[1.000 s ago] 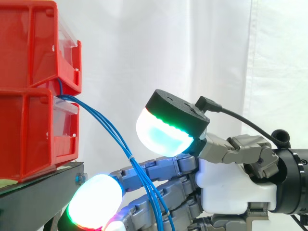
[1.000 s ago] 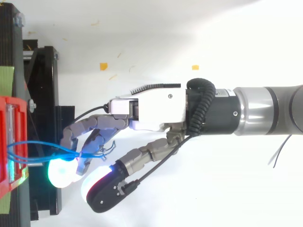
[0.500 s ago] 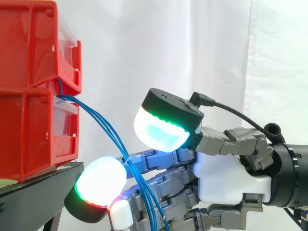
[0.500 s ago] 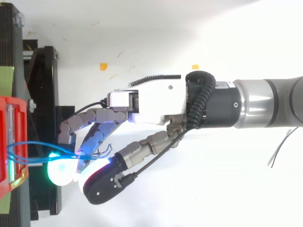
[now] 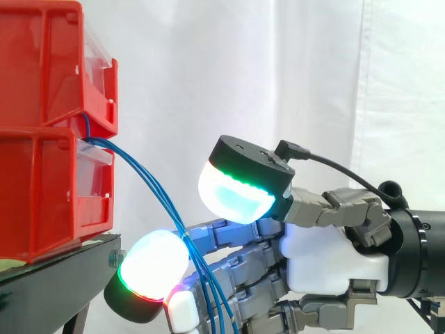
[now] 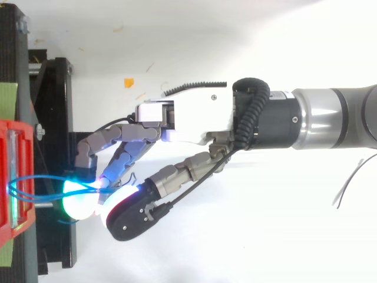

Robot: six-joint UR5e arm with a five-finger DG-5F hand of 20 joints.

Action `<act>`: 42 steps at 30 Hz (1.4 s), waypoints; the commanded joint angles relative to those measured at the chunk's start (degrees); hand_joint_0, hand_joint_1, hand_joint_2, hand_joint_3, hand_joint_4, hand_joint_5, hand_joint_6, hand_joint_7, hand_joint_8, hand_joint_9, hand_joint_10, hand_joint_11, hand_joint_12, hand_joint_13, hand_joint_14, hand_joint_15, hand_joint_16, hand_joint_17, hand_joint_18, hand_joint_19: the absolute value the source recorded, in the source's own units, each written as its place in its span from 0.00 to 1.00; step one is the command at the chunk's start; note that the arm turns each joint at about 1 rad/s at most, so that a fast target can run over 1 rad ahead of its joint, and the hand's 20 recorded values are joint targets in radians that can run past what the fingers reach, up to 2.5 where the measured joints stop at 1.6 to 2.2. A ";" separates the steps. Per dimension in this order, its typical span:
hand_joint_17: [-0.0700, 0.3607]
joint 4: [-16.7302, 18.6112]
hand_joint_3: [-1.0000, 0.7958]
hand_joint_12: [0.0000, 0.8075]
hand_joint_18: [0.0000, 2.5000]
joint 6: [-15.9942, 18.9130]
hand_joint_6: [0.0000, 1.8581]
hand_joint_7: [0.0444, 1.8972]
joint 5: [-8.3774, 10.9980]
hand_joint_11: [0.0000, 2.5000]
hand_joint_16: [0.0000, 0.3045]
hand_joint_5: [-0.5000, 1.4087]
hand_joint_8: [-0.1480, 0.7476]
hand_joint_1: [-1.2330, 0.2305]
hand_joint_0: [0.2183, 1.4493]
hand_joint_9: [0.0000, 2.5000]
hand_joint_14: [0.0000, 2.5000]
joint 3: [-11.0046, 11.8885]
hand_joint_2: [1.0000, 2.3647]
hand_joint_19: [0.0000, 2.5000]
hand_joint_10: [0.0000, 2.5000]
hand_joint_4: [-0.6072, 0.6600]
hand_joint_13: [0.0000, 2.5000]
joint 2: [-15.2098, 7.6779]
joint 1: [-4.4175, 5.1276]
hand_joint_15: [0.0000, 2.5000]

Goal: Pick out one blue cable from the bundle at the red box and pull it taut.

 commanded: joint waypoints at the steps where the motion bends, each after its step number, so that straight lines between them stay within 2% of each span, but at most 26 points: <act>1: 0.39 -0.53 0.33 0.38 0.20 -0.81 0.27 0.54 -0.16 0.20 0.15 0.19 0.43 0.43 0.29 0.33 0.01 0.00 0.01 0.24 0.01 0.61 0.32 0.00 -0.29 0.20; 24: 0.39 -0.62 0.36 0.38 0.20 -1.43 0.27 0.60 -0.16 0.21 0.14 0.20 0.43 0.43 0.32 0.33 0.01 0.00 0.01 0.25 0.01 0.58 0.33 0.00 -0.55 0.21; 36: 0.39 -0.35 0.42 0.38 0.21 -1.25 0.27 0.66 -0.25 0.22 0.14 0.20 0.43 0.42 0.34 0.34 0.01 0.00 0.01 0.25 0.01 0.55 0.33 0.00 -0.64 0.22; 42: 0.40 0.09 0.32 0.39 0.21 -1.25 0.29 0.63 -0.25 0.23 0.15 0.20 0.44 0.40 0.29 0.34 0.01 0.00 0.00 0.25 0.01 0.56 0.33 0.00 -0.64 0.22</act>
